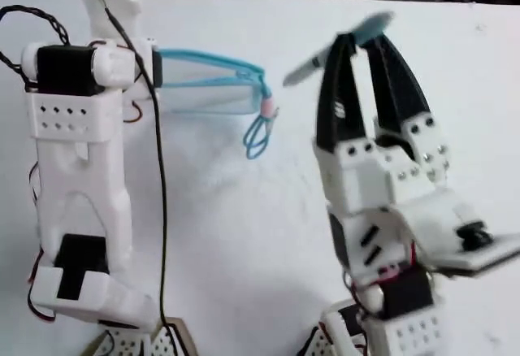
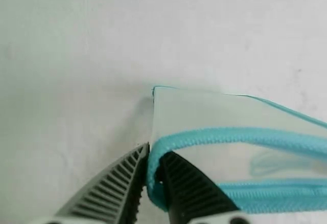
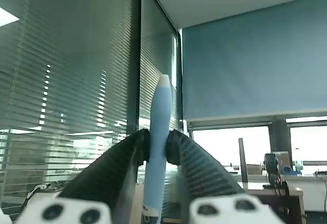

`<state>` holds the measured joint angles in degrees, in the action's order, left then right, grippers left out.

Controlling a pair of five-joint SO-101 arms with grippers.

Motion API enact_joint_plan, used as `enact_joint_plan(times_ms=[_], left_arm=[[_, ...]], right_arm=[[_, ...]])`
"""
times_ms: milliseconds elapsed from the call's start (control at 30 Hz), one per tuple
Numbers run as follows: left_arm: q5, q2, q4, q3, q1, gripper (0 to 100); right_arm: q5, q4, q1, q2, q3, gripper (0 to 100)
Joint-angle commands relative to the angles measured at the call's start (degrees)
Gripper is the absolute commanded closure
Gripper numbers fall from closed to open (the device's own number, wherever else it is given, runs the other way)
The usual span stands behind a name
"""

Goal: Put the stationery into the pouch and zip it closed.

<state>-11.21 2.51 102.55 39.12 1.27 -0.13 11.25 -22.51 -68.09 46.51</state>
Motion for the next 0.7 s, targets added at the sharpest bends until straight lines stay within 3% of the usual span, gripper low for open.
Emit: enact_joint_plan(times_ms=[0, 233, 467, 667], left_arm=[[-0.35, -0.4, -1.05, 0.35, -0.57, 98], [-0.26, -0.4, -1.05, 0.35, -0.22, 98], [-0.18, -0.4, -1.05, 0.35, -0.13, 98], [-0.18, -0.4, -1.05, 0.35, -0.13, 98]], right_arm=[[9.49, 9.45, -6.46, 6.46, 0.35, 98.1], [24.35, 29.41, -23.52, 20.53, 8.0, 98.1], [24.7, 42.24, -22.2, 34.95, 5.63, 98.1], [24.79, 42.24, -20.97, 38.99, 1.76, 98.1]])
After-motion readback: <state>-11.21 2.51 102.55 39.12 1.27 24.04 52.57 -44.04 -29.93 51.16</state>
